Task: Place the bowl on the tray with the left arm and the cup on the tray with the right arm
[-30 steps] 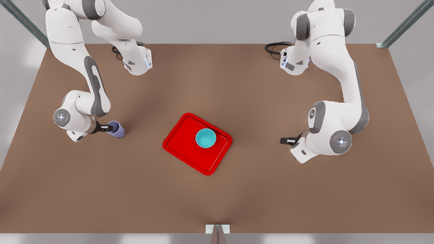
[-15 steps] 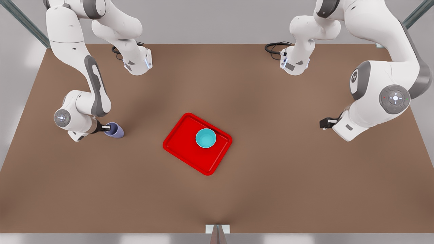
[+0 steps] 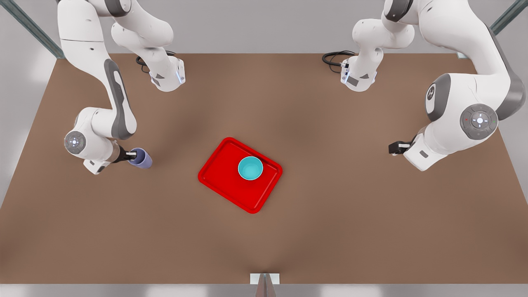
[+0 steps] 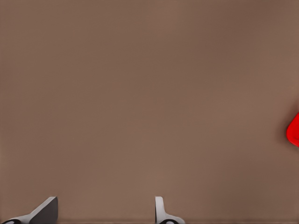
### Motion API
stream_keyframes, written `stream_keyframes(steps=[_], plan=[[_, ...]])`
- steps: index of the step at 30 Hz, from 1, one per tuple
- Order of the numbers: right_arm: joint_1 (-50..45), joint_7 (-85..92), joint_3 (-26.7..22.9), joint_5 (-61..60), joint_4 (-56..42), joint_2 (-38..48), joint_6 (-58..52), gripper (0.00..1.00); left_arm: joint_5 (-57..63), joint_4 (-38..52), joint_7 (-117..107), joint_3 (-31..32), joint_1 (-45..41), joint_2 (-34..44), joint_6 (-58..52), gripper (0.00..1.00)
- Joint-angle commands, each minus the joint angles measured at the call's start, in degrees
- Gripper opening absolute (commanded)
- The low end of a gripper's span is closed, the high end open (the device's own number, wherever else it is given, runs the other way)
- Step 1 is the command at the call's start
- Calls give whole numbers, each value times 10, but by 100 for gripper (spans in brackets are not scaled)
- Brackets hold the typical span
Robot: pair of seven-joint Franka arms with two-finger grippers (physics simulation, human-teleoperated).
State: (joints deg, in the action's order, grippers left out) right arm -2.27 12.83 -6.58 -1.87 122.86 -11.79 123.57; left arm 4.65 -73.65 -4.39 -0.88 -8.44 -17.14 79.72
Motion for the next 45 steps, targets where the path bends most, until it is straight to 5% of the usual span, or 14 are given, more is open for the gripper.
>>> stream_keyframes(steps=[1,16,24,37,38,40,45], plan=[[0,-3,8,5,-2,1,0,21,0,0,0,0,0,0,0,100],[-82,-267,156,-42,-76,-17,-10,21,-1,0,1,-4,2,-3,-3,100],[-102,-287,155,-47,-171,-112,6,21,0,0,0,-6,4,-18,-3,100],[-144,-300,152,-56,-145,-143,62,21,1,0,-1,-6,5,-18,-3,100],[-146,-301,151,-56,-145,-144,62,44,1,0,-1,-6,4,-18,-4,100],[-146,-301,151,-56,-145,-144,62,69,1,0,-1,-6,4,-18,-4,100],[-146,-301,151,-56,-147,-148,63,72,1,0,-1,-6,4,-18,-4,100]])
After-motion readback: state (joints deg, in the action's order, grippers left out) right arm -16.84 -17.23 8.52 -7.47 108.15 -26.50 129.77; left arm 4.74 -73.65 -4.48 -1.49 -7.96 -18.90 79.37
